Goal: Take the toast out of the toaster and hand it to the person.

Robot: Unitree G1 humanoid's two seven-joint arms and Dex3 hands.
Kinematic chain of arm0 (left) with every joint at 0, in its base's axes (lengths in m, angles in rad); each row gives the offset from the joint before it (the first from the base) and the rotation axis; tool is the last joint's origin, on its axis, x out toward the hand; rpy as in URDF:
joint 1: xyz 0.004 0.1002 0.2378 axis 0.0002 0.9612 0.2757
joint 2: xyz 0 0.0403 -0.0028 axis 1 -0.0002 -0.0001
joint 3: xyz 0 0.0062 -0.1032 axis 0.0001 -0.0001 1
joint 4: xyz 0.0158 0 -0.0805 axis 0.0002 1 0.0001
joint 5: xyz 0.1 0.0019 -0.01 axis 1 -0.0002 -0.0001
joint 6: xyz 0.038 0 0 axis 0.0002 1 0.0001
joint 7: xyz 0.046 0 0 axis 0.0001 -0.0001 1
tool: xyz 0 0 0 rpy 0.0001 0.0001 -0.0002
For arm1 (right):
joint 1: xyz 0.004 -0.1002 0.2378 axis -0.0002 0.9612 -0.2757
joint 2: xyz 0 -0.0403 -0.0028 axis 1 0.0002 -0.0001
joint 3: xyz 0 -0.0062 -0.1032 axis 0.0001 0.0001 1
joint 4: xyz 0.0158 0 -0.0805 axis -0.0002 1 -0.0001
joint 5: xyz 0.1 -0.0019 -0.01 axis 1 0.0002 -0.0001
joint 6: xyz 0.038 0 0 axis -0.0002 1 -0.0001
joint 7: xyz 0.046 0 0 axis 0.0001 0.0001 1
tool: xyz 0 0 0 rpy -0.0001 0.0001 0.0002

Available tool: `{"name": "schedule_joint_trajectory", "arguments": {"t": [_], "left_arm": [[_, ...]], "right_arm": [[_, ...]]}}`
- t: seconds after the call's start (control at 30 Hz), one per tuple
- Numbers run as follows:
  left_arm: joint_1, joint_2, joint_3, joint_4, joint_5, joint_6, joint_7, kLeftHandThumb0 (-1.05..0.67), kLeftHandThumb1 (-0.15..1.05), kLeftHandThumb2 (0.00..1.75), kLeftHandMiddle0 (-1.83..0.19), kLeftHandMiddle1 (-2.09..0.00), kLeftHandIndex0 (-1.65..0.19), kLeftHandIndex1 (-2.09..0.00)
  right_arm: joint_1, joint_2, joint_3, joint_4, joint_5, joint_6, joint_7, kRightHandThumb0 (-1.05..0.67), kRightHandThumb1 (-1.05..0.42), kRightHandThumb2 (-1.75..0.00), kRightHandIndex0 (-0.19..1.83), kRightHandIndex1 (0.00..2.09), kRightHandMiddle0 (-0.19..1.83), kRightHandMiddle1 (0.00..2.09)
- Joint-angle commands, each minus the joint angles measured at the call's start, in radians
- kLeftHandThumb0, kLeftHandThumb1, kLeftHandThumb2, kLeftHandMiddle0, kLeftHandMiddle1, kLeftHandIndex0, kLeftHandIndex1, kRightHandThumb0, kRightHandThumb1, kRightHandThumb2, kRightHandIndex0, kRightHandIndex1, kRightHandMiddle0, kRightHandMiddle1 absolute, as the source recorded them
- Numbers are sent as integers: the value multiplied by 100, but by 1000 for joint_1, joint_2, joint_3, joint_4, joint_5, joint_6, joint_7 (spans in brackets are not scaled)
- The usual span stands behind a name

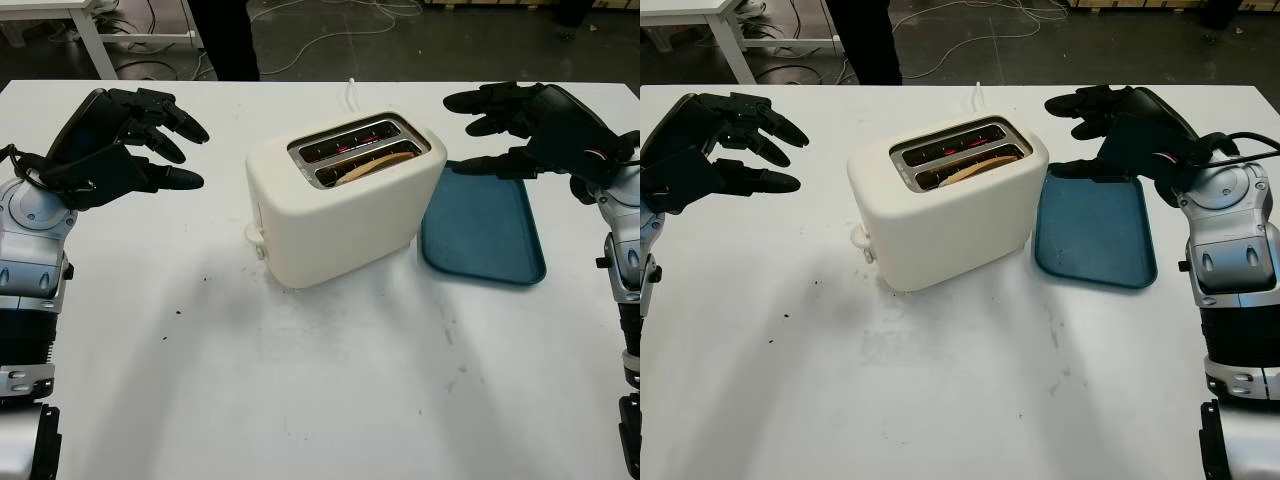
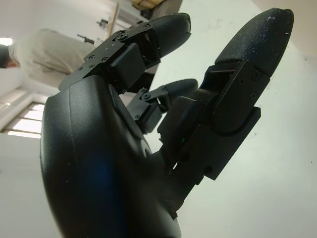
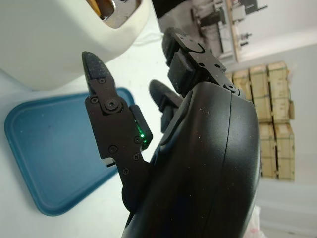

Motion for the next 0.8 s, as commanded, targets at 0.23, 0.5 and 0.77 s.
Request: {"name": "schedule_joint_trajectory", "arguments": {"t": [0.23,0.5,0.77], "left_arm": [[0,4,-2,-8,1,-4,-1,-105,63,0,-87,-82,-87,-66],[-3,3,-4,-10,1,8,-2,-105,62,0,-86,-82,-86,-67],[-5,5,-4,-3,-2,6,-8,-105,63,0,-86,-81,-87,-66]], "right_arm": [[3,1,-17,1,32,-10,-1,-27,-76,0,18,78,53,1],[-3,5,-18,-4,38,11,3,-22,-77,0,15,80,52,0],[10,-3,-25,-11,35,-12,-3,-21,-77,0,15,83,53,1]]}}
